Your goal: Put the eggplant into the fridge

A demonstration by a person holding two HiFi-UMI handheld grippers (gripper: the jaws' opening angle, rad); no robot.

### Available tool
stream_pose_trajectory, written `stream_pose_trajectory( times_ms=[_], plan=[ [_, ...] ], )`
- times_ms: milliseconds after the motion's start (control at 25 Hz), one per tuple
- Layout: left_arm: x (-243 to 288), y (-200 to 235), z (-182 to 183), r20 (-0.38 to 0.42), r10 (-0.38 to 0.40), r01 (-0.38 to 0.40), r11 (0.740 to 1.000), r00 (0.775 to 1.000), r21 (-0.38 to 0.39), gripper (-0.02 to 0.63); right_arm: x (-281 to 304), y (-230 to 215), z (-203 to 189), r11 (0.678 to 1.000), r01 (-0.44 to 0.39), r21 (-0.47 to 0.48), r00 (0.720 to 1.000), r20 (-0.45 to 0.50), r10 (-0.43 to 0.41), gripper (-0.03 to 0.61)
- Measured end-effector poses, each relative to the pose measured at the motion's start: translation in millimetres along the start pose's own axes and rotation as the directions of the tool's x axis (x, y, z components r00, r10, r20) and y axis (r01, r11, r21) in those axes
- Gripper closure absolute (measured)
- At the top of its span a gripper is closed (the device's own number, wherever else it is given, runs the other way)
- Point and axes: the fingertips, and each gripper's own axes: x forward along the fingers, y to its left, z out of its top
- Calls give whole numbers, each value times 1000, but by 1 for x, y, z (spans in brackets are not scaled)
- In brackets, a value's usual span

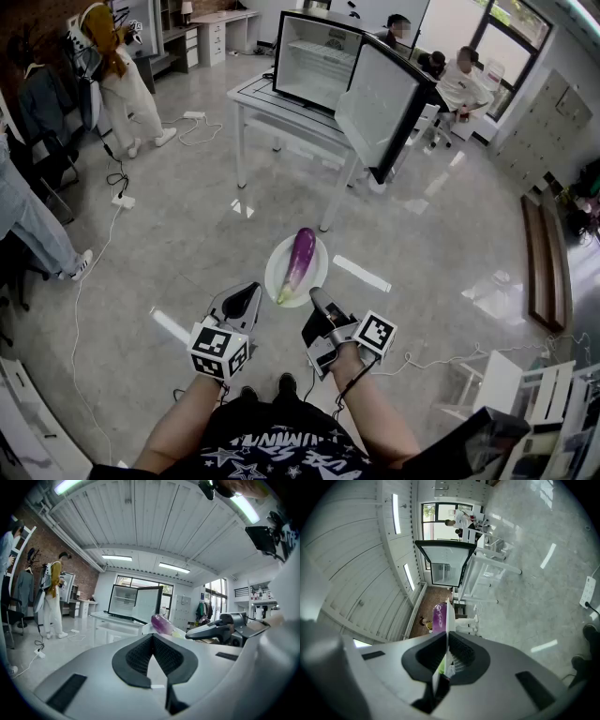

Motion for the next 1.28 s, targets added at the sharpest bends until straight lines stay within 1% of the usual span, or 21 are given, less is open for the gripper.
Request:
stream_pose_trajectory(
  times_ms=[240,480,760,960,1080,1280],
  plan=[
    [-1,6,5,13,18,-18,1000,1000,-1,606,-1,1,2,1000,1,-7,1000,8,-1,557],
    [-8,-1,10,51,14,-14,1000,999,13,606,-6,1,0,1000,-5,-13,1000,6,5,557],
    [-7,-1,9,41,25,-25,1000,999,4,606,-6,1,0,1000,-3,-11,1000,-13,3,557],
    [-2,1,8,38,41,-41,999,998,2,606,0,3,2,999,-24,-28,999,-37,23,557],
    [2,0,6,38,52,-52,999,998,2,606,3,3,5,999,-37,-20,998,-54,36,557],
    [17,2,7,34,74,-74,997,997,1,606,13,3,14,998,-52,-30,994,-98,49,557]
  ],
)
